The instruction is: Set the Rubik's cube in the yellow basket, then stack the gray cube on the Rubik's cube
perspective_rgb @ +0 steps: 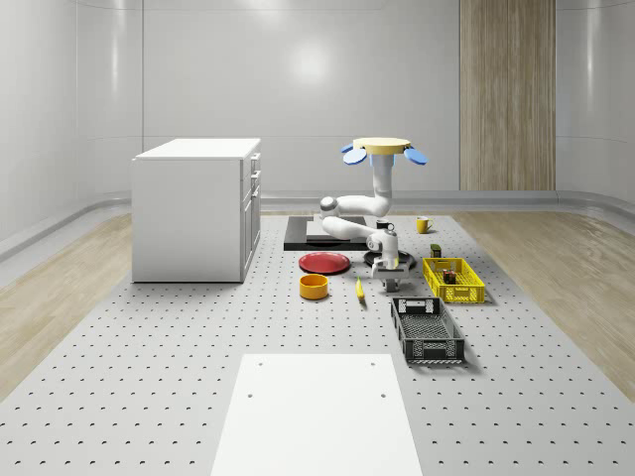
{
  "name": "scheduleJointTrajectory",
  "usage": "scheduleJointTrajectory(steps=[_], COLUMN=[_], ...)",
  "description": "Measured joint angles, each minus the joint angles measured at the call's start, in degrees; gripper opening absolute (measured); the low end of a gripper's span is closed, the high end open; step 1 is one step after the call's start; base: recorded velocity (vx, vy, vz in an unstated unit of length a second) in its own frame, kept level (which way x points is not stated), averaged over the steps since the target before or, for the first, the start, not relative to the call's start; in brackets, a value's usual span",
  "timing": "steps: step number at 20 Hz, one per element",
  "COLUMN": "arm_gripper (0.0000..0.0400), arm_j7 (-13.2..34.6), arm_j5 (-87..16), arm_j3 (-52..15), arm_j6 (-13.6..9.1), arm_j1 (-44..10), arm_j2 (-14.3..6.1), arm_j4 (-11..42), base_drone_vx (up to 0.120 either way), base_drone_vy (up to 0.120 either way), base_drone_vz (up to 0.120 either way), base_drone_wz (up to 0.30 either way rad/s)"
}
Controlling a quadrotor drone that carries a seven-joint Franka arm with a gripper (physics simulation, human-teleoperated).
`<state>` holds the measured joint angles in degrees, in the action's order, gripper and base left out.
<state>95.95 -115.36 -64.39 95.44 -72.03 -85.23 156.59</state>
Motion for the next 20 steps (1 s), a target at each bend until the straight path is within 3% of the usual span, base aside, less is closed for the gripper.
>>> scheduleJointTrajectory(steps=[9, 20], arm_gripper=[0.0252, 0.025], arm_j7=[-0.1, 0.0], arm_j5=[1.2, 4.5], arm_j3=[-1.4, -5.0], arm_j6=[-0.9, -2.5], arm_j1=[0.5, 1.1], arm_j2=[0.2, 0.0], arm_j4=[0.7, 2.1], base_drone_vx=[0.0, 0.0], base_drone_vy=[0.0, 0.0], base_drone_vz=[0.0, 0.116], base_drone_wz=[0.0, 0.0])
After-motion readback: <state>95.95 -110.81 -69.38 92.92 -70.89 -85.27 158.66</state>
